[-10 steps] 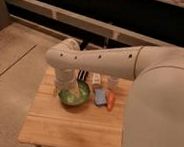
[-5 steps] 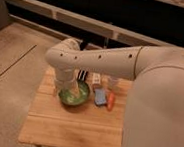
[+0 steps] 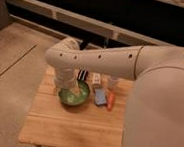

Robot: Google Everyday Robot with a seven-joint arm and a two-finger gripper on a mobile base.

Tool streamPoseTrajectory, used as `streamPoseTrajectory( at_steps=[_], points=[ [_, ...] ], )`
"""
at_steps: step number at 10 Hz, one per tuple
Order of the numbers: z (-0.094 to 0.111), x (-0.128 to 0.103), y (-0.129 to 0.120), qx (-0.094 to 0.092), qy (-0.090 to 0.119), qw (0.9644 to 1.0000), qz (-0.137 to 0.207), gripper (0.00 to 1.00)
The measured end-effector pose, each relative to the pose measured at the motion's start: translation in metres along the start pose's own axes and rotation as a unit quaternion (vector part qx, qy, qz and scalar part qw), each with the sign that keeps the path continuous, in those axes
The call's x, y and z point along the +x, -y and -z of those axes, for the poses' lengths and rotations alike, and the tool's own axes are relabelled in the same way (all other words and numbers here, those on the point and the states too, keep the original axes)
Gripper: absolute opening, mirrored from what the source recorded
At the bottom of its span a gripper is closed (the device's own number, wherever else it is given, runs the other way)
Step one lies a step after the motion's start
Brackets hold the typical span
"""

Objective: Place the eraser in the ceramic cup

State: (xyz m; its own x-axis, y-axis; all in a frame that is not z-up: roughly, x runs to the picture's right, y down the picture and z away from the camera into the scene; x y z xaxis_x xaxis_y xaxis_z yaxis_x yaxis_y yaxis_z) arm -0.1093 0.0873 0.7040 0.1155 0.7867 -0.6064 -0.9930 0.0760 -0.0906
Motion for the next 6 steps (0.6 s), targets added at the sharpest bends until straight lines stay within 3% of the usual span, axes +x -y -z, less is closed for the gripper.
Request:
streamPoseTrajectory(
  at_steps=[1, 2, 3, 4, 6],
  points=[
    [0.016, -0.025, -0.001, -0.009, 0.050, 0.9981, 0.036, 0.65],
    [0.032, -0.047, 0.003, -0.012, 0.091, 0.9938, 0.063, 0.65],
    [0.044, -0.064, 0.011, -0.010, 0.119, 0.9897, 0.078, 0.65],
    [0.075, -0.100, 0.034, -0.005, 0.177, 0.9791, 0.099, 0.65],
    [0.097, -0.123, 0.059, 0.001, 0.215, 0.9710, 0.104, 0.65]
  ],
)
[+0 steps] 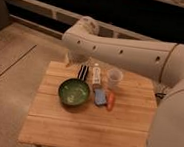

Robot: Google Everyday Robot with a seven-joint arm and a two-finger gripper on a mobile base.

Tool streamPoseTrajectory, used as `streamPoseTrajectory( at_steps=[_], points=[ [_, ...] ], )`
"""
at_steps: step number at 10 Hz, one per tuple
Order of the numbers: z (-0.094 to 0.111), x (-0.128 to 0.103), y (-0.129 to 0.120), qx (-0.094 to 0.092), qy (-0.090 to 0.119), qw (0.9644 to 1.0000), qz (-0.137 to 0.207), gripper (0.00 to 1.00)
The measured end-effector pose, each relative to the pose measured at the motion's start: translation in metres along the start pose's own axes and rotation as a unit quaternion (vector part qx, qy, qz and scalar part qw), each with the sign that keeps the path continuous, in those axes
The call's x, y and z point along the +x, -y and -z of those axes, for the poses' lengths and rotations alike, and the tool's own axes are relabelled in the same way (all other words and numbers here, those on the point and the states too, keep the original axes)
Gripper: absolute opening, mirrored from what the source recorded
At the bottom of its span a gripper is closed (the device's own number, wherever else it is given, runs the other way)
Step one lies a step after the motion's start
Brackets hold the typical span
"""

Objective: Place the eraser in the ceramic cup

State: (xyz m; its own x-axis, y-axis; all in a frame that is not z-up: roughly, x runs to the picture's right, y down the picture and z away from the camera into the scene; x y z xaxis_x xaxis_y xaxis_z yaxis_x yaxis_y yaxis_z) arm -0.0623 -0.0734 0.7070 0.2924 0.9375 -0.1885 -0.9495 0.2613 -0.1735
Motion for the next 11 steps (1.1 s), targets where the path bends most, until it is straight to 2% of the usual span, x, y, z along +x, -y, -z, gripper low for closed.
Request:
streamPoseTrajectory(
  at_steps=[4, 7, 8, 10, 11],
  points=[
    [0.001, -0.001, -0.001, -0.002, 0.002, 1.0000, 0.002, 0.65],
    [-0.002, -0.011, -0.003, 0.019, 0.009, 0.9996, 0.021, 0.65],
    [-0.010, -0.020, 0.005, 0.024, 0.014, 0.9992, 0.029, 0.65],
    [-0.033, -0.033, 0.011, 0.009, 0.019, 0.9988, 0.043, 0.65],
    [-0.055, -0.040, 0.016, -0.010, 0.021, 0.9984, 0.052, 0.65]
  ],
)
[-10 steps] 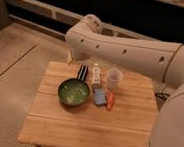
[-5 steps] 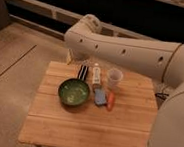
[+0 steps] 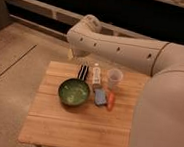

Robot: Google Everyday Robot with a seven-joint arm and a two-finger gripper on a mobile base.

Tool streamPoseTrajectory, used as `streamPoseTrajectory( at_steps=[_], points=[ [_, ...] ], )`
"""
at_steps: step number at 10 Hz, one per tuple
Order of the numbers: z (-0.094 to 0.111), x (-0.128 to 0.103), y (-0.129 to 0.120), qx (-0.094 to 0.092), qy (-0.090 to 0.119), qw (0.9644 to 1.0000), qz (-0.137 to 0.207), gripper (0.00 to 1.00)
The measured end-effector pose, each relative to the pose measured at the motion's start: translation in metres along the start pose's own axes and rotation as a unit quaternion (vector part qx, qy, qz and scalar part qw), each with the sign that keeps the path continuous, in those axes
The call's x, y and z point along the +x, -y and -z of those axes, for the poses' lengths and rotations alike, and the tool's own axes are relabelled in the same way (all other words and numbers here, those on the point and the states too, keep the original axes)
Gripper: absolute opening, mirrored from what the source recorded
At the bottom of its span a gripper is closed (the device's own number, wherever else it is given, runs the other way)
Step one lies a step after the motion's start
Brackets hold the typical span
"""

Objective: Place the eraser in the ceramic cup

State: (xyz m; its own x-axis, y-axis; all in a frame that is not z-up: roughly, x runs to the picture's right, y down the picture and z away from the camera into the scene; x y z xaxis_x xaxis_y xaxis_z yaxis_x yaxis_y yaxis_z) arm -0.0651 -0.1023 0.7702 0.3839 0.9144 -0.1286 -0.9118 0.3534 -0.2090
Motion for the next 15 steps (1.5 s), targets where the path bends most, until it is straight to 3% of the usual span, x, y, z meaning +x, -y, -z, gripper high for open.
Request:
streamPoseTrajectory(
  at_steps=[2, 6, 11, 13, 15],
  points=[
    [-0.033, -0.007, 0.011, -0.026, 0.005, 0.9996, 0.011, 0.65],
    [-0.081, -0.018, 0.050, -0.049, -0.002, 0.9988, 0.011, 0.65],
    [-0.088, -0.018, 0.056, -0.052, -0.003, 0.9986, 0.010, 0.65],
    [-0.090, -0.011, 0.061, -0.047, -0.019, 0.9987, -0.004, 0.65],
    [-0.100, -0.008, 0.044, -0.059, -0.044, 0.9973, -0.001, 0.65]
  ],
)
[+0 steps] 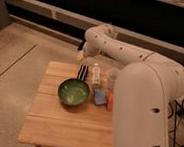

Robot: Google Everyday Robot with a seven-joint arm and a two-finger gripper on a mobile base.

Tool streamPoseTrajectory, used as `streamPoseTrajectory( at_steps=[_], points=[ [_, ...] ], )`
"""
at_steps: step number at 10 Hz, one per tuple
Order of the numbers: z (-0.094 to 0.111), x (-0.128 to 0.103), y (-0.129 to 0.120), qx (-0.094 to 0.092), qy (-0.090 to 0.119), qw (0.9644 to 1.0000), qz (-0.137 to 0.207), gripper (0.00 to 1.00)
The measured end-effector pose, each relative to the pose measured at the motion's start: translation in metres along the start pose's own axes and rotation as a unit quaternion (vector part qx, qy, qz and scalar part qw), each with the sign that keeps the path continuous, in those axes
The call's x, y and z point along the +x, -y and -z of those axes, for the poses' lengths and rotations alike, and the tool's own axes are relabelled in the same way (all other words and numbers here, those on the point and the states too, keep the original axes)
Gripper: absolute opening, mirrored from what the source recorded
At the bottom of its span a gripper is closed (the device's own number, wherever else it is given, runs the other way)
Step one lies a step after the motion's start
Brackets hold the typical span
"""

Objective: Place the eraser in the ceramic cup

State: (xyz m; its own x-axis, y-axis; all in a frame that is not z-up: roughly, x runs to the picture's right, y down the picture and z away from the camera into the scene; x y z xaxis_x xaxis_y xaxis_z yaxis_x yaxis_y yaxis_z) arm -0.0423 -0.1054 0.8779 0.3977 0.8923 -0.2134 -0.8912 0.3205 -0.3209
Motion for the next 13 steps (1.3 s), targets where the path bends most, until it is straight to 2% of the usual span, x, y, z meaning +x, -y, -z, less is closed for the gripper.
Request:
streamPoseTrajectory(
  at_steps=[4, 6, 10, 13],
  points=[
    [-0.029, -0.010, -0.034, -0.027, -0.041, 0.9982, 0.033, 0.65],
    [-0.056, -0.008, -0.044, -0.023, -0.071, 0.9965, 0.038, 0.65],
    [-0.104, 0.005, -0.035, -0.011, -0.126, 0.9920, 0.004, 0.65],
    [-0.130, 0.008, -0.027, -0.009, -0.151, 0.9883, -0.021, 0.65]
  ],
)
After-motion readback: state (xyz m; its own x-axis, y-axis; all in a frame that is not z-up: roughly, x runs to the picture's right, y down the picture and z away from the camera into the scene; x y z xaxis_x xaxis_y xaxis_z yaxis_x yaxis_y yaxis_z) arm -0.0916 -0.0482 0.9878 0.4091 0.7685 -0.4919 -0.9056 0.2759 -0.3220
